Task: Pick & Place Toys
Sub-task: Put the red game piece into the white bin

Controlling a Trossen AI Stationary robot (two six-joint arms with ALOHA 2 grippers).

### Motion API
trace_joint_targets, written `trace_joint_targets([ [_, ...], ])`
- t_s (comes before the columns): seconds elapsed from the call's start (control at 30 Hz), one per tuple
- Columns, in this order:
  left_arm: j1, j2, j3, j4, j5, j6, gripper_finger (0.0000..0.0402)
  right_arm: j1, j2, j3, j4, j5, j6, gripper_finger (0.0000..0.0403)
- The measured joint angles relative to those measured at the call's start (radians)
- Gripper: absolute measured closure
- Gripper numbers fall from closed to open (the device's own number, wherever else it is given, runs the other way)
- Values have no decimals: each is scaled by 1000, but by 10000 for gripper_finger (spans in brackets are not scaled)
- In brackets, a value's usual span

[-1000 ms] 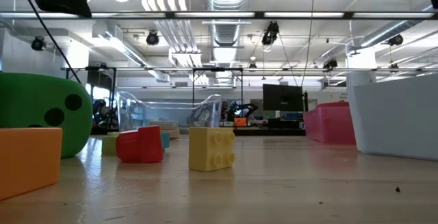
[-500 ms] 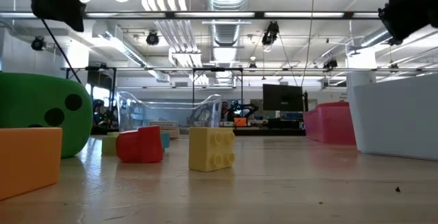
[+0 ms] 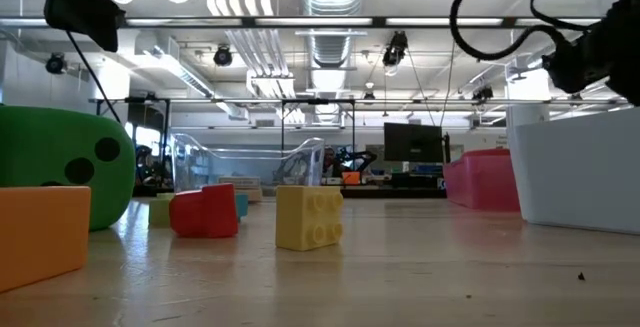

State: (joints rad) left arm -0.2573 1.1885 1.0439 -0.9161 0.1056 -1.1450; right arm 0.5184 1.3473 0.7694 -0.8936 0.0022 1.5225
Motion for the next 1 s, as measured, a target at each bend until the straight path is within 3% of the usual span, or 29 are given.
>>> trace_joint_targets([
  [0.27, 0, 0, 0, -5, 1, -4, 31, -6, 59, 11, 46, -2, -40, 272],
  [0.87, 0, 0, -1, -3, 3, -5, 32, -6, 46, 9, 47, -2, -60, 271],
  [1.0, 0, 0, -2, -3, 3, -5, 32, -6, 46, 7, 48, -7, -54, 202],
])
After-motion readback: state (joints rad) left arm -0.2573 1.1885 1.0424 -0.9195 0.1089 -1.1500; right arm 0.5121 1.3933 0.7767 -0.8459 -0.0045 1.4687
